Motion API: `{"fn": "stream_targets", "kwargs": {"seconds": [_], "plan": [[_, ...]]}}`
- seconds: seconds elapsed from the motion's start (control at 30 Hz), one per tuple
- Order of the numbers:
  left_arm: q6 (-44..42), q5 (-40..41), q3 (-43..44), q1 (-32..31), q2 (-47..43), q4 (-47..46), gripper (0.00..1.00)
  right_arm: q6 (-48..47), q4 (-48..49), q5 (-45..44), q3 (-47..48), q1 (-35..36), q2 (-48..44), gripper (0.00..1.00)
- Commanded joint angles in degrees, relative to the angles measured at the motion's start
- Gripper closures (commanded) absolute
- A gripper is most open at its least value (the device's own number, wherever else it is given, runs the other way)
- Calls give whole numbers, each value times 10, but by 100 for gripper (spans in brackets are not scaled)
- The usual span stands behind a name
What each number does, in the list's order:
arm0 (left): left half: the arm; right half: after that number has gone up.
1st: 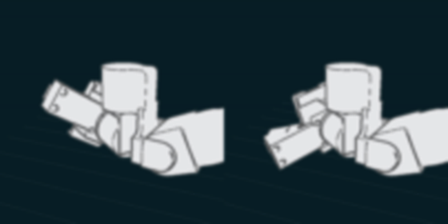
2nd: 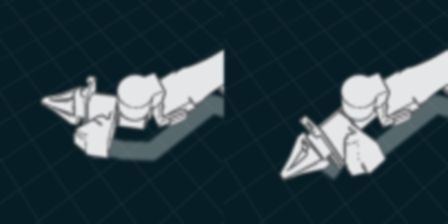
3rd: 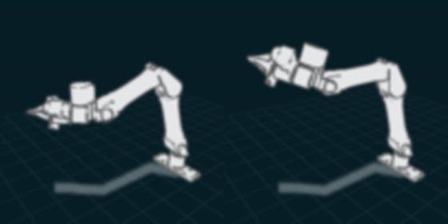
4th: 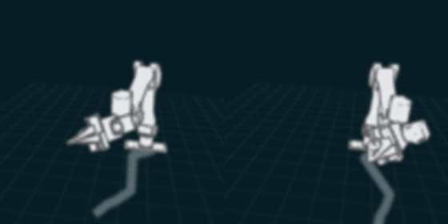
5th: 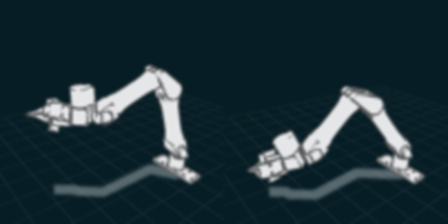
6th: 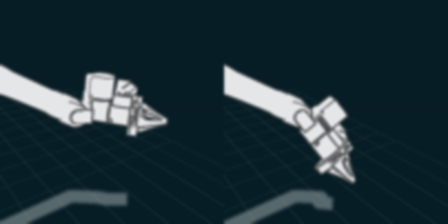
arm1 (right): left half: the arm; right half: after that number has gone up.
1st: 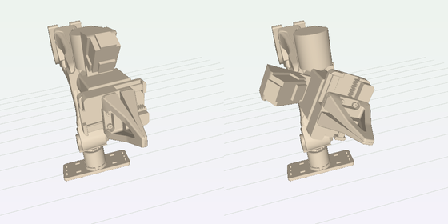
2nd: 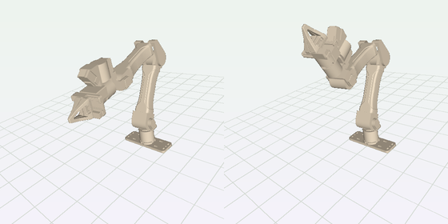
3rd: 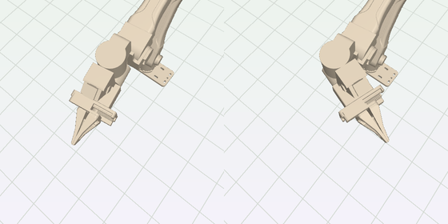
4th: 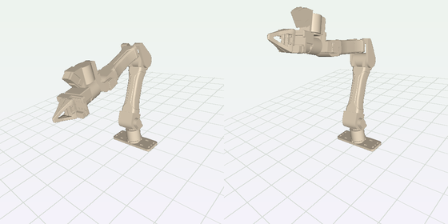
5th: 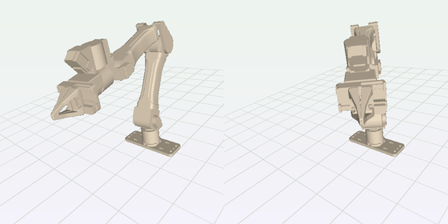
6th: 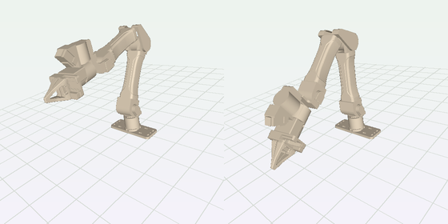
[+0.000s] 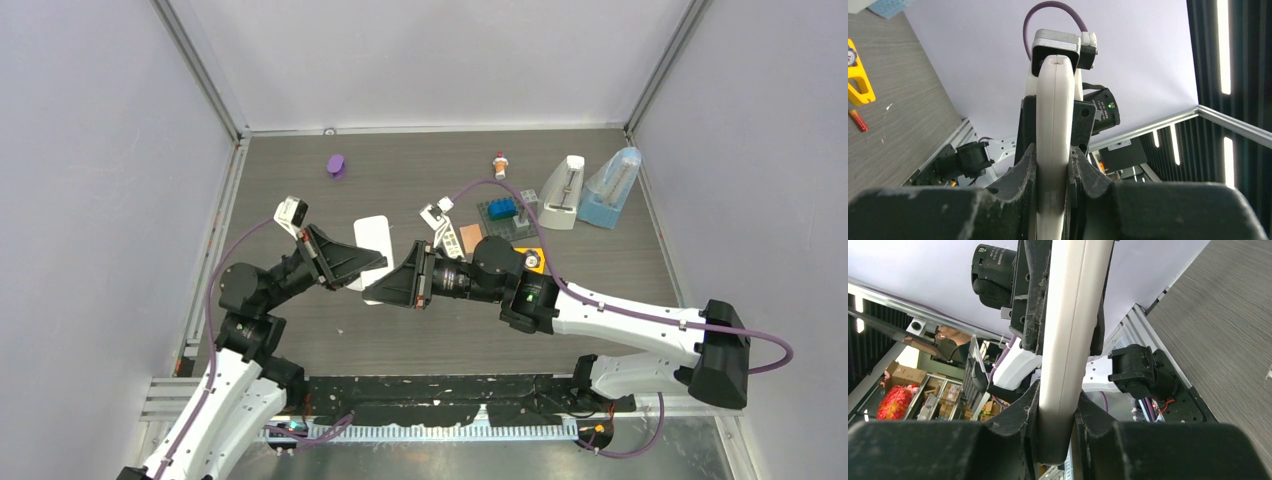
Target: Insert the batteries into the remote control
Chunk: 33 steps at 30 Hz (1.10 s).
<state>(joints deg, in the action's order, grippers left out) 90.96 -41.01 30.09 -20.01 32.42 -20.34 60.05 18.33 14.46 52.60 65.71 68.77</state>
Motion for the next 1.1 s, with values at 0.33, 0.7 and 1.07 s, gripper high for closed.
{"fn": "stream_targets", "kwargs": {"seconds": [0.33, 0.7, 1.07], "plan": [[-145, -160, 112, 102, -5, 171, 42, -31, 8, 181, 29, -42, 0, 95], [-172, -231, 119, 105, 29, 193, 58, -51, -9, 288, 87, -46, 49, 94], [-193, -247, 118, 116, 36, 223, 100, -67, -54, 264, 108, -50, 65, 78]]}}
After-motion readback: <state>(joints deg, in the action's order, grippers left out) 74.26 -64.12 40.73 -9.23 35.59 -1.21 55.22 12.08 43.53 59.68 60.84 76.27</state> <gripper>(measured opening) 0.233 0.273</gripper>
